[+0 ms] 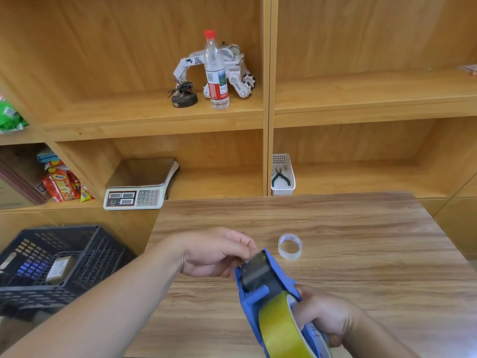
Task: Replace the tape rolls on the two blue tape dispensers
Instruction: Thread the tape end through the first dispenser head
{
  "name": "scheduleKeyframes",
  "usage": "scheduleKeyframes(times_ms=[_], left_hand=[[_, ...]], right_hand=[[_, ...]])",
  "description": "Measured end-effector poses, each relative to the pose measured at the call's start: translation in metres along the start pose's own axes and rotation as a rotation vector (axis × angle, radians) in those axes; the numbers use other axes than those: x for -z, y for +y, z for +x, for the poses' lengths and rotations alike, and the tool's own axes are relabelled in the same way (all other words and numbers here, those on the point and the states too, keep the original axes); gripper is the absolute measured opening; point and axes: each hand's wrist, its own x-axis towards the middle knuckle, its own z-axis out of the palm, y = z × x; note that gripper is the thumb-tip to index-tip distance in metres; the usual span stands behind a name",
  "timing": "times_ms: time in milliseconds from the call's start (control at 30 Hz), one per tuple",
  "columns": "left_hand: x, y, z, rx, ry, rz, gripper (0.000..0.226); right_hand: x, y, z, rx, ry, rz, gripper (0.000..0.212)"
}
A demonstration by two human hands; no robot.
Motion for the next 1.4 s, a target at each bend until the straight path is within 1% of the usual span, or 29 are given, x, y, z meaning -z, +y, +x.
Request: scheduleKeyframes(times_ms=[67,100,133,233,267,333,433,500,567,600,667,800,867,933,1033,1133,1267,1400], left_hand=[[-0.002,-0.006,0.001,0.01,-0.044,-0.119,0.02],[-0.002,-0.009,0.001,0.018,-0.057,-0.174,0.016],[-0.002,-0.012,0.001,0.022,-0.076,-0.222,0.015],[0.003,-0.022,0.004,0.027,-0.131,-0.316,0.034],[0.004,-0.023,0.004,0.033,-0.137,-0.339,0.034],[0.003,-0.028,0.007,0.067,-0.097,-0.34,0.019],[0.005,-0.033,0.008,0.111,-0.044,-0.352,0.031],[0.008,-0.035,0.008,0.12,-0.031,-0.346,0.027],[0.014,-0.042,0.013,0.113,-0.008,-0.344,0.028],[0.016,-0.045,0.015,0.106,0.038,-0.35,0.03],[0.021,-0.056,0.023,0.099,0.153,-0.414,0.024],[0.044,-0.089,0.038,0.09,0.445,-0.682,0.013],[0.053,-0.11,0.039,0.103,0.566,-0.714,0.013],[0.054,-0.127,0.033,0.114,0.621,-0.701,0.016],[0.047,-0.152,0.025,0.098,0.608,-0.674,0.012],[0.038,-0.174,0.021,0.11,0.548,-0.663,0.023],[0.03,-0.197,0.026,0.114,0.487,-0.601,0.04],[0.034,-0.218,0.037,0.144,0.531,-0.552,0.038]], right_hand=[[0.002,0.003,0.003,-0.001,0.001,0.001,0.067],[0.003,0.004,0.005,0.001,-0.004,0.004,0.069],[0.002,0.003,0.006,0.003,-0.012,0.01,0.067],[-0.002,-0.003,0.01,-0.003,-0.034,0.071,0.038],[-0.004,-0.004,0.012,-0.003,-0.037,0.091,0.033],[-0.007,-0.004,0.015,0.01,-0.02,0.08,0.031],[-0.009,-0.003,0.025,0.0,0.003,0.033,0.032],[-0.011,-0.002,0.03,-0.01,0.004,0.022,0.035],[-0.012,0.001,0.035,-0.018,0.011,0.023,0.035],[-0.013,0.002,0.038,-0.025,0.022,0.028,0.036],[-0.013,0.004,0.044,-0.025,0.06,0.051,0.036],[-0.015,0.01,0.058,-0.013,0.132,0.102,0.028],[-0.015,0.015,0.066,-0.015,0.164,0.125,0.021],[-0.015,0.024,0.078,-0.024,0.213,0.169,0.019],[-0.011,0.044,0.099,-0.07,0.356,0.258,0.016],[-0.007,0.063,0.121,-0.146,0.502,0.274,0.015],[-0.001,0.084,0.144,-0.218,0.594,0.236,0.016],[0.001,0.101,0.163,-0.285,0.673,0.197,0.021]])
